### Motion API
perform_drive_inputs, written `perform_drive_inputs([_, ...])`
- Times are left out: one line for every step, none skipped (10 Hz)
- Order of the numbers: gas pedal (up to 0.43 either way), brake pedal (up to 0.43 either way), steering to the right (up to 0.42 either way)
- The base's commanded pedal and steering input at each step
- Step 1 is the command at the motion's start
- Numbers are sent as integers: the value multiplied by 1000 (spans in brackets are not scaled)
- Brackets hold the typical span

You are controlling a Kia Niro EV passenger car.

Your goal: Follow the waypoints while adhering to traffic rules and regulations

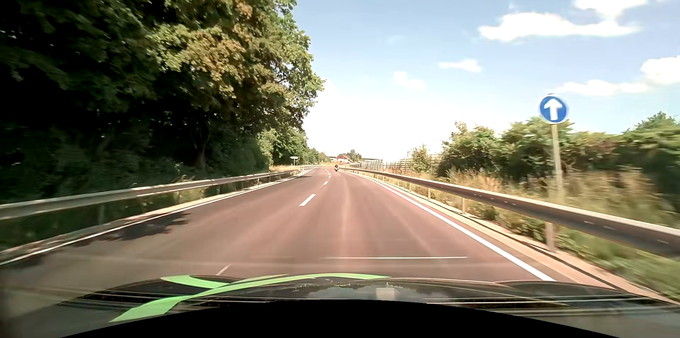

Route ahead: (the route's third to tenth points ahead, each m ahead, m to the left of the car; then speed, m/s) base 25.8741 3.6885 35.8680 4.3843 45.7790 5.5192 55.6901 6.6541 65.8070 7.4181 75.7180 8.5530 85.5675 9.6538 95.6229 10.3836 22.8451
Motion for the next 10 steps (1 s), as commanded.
perform_drive_inputs([220,0,-13])
perform_drive_inputs([220,0,-13])
perform_drive_inputs([209,0,-13])
perform_drive_inputs([197,0,-13])
perform_drive_inputs([197,0,-14])
perform_drive_inputs([197,0,-14])
perform_drive_inputs([209,0,-14])
perform_drive_inputs([209,0,-14])
perform_drive_inputs([220,0,-13])
perform_drive_inputs([228,0,-14])
